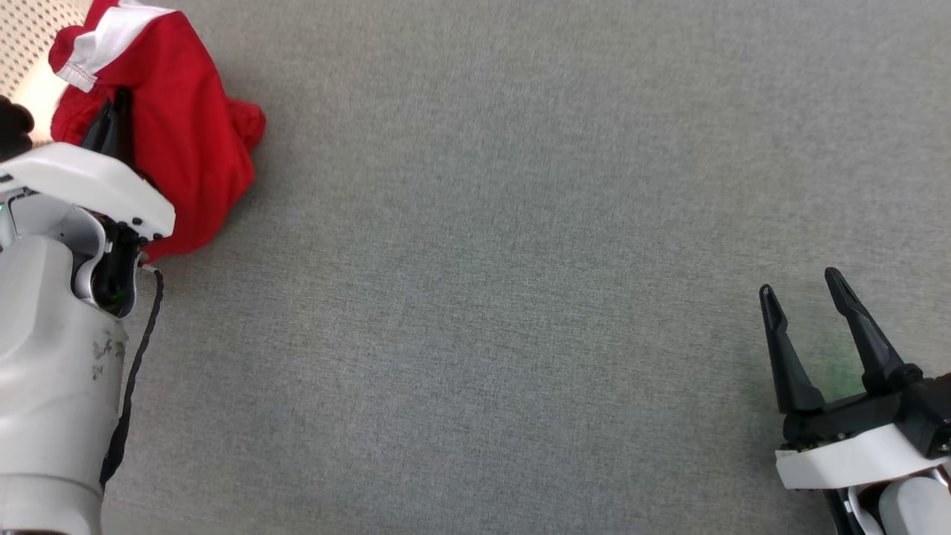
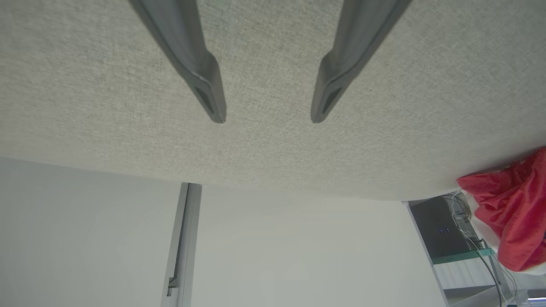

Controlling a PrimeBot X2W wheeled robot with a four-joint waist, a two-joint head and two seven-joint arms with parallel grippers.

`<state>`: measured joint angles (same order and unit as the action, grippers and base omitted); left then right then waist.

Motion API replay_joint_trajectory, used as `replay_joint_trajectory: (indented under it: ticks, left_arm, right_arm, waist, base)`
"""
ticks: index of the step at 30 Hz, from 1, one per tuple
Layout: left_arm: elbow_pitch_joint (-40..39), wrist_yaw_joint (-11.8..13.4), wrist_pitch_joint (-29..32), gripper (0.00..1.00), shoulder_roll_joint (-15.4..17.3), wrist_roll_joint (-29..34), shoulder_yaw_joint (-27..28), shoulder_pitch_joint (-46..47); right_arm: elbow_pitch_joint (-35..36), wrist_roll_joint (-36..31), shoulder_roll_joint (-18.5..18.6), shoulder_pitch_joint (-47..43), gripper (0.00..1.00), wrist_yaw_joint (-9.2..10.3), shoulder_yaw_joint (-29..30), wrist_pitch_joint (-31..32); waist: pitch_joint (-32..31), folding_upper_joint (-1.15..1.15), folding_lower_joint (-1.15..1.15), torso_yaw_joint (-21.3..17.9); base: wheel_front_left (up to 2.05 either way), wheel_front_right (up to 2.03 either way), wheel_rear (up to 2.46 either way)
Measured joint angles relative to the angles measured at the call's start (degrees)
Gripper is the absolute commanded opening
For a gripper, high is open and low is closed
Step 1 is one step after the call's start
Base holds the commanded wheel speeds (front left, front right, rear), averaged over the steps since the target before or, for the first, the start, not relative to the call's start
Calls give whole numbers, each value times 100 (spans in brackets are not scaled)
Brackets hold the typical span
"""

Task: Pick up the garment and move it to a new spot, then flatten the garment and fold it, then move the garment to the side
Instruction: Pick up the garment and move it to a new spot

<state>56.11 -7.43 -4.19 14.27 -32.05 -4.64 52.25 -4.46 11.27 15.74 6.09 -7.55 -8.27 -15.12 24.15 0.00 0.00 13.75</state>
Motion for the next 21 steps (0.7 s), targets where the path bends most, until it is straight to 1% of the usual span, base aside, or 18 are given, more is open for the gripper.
replay_joint_trajectory:
  ticks: [3,7,12,15,21]
  left_arm:
    - [-563,0,-223,0,243,-185,-387,-434]
    - [-1281,0,-276,0,509,-403,-769,-997]
    - [-2238,0,-109,0,664,-646,-992,-1573]
    - [-2865,66,76,0,681,-710,-1033,-1811]
    - [-3957,370,542,0,476,-765,-1232,-2076]
  right_arm:
    - [-73,23,-137,-94,100,0,-32,0]
    - [-178,48,-331,-297,100,0,-71,0]
    - [-221,56,-510,-534,100,0,-51,-1]
    - [-225,55,-552,-619,100,0,-81,0]
    - [-196,46,-627,-619,100,1,-9,-1]
  waist:
    - [-400,0,0,-73]
    - [-967,0,0,-225]
    - [-1646,0,0,-537]
    - [-1940,0,0,-846]
    - [-2252,0,0,-1582]
  base:
    - [0,0,0]
    - [0,0,0]
    - [0,0,0]
    - [0,0,0]
    - [0,0,0]
